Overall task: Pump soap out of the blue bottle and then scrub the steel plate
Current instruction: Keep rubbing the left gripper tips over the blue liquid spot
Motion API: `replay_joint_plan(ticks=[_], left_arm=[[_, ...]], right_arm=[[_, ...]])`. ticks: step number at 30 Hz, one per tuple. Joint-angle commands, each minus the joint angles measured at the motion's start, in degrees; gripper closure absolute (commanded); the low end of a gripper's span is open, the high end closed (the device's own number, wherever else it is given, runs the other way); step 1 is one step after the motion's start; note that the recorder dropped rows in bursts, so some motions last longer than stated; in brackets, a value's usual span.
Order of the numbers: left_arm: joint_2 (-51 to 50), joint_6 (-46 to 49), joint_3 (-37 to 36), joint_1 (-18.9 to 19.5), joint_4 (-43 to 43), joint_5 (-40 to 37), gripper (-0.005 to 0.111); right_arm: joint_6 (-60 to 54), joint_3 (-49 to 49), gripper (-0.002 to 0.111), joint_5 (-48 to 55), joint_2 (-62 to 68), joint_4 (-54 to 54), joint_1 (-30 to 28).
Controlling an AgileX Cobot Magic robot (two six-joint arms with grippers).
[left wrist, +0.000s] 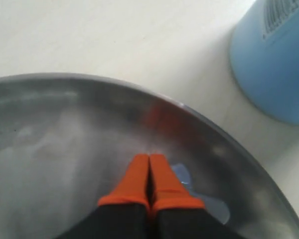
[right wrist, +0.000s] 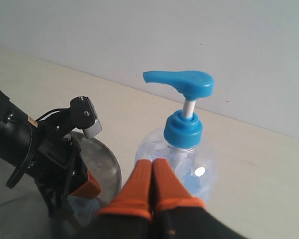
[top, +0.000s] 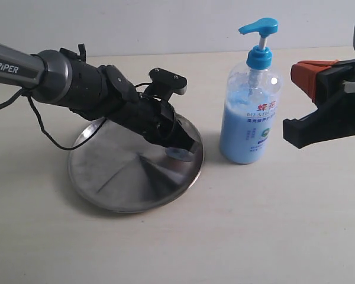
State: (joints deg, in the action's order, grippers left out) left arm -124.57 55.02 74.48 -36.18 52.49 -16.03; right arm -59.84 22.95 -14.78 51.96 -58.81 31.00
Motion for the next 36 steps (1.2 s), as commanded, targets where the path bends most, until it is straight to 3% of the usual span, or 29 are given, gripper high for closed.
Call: replay_joint_plan(ticks=[1,13,25,36], left_arm=[[-0.1,-0.3,-0.3,0.4,-2.0,-3.0,0.107],[-0.1,-1.5,-0.3,0.1,-1.8,-9.5,0.107],[-0.1,-1.1,-0.3,0.1,1.7,-5.7,0.107],[-0.1,-1.7,-0.3,0.4,-1.6,-2.3,0.107]], right_arm=[[0.0,-0.3,0.108,0.0,-0.3,0.6,0.0],[0.0,-0.3,0.108,0.0,-0.3,0.6,0.0],[0.0,-0.3,0.108,0.1,-0.3,0.7,0.0],[0.0,-0.3,0.108,0.1,-0.3,0.9,0.0]])
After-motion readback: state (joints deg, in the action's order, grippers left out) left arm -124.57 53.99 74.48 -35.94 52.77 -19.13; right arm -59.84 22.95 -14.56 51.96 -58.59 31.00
